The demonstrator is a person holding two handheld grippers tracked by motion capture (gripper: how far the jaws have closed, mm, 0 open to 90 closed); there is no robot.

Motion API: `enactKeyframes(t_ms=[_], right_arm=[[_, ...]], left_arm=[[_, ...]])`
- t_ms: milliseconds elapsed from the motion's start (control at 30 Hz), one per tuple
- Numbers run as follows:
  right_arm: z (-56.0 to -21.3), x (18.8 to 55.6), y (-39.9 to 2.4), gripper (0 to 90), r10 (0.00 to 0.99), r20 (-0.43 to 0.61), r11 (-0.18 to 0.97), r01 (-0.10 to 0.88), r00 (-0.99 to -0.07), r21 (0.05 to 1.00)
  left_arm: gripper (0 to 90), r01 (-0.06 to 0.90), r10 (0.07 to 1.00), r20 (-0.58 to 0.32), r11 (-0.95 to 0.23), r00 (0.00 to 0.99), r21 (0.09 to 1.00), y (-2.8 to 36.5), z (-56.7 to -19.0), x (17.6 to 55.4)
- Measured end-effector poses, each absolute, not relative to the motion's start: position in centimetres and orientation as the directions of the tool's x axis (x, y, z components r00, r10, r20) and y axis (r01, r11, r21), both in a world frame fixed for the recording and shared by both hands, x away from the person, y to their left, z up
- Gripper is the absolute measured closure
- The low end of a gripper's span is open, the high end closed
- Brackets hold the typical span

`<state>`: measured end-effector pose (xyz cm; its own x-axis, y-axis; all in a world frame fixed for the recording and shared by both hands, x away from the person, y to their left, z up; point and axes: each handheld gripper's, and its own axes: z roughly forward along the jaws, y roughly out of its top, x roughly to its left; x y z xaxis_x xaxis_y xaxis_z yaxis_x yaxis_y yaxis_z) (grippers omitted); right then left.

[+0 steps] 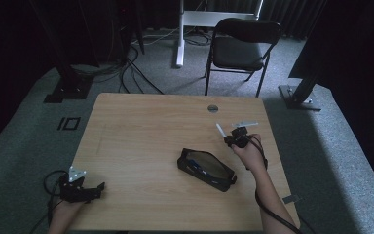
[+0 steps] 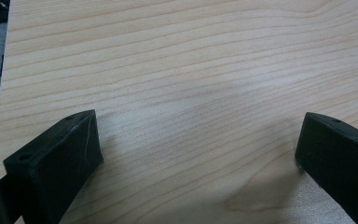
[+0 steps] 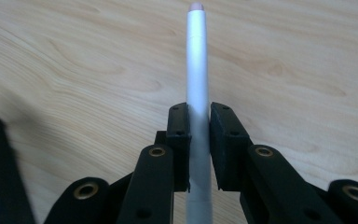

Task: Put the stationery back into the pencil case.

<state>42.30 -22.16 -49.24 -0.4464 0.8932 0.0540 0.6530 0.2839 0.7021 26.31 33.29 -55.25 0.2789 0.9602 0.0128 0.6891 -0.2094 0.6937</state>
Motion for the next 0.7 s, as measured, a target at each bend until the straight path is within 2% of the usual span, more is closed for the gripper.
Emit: enactKeyframes(t_ms=[267,700], right_arm=[[-47.4,41.3,-21.8,78.6,0.878,-0.015,0.341,0.602,-0.479,0.722],[-44.8,39.6,-21.9,78.6,0.837,0.025,0.335,0.549,-0.546,0.766]], left_arm=[[0.3,0.689,0.96,0.013,-0.209,0.279,0.694,33.3,-55.3,26.3],[0.3,0.689,0.96,0.013,-0.209,0.279,0.694,33.3,-55.3,26.3]])
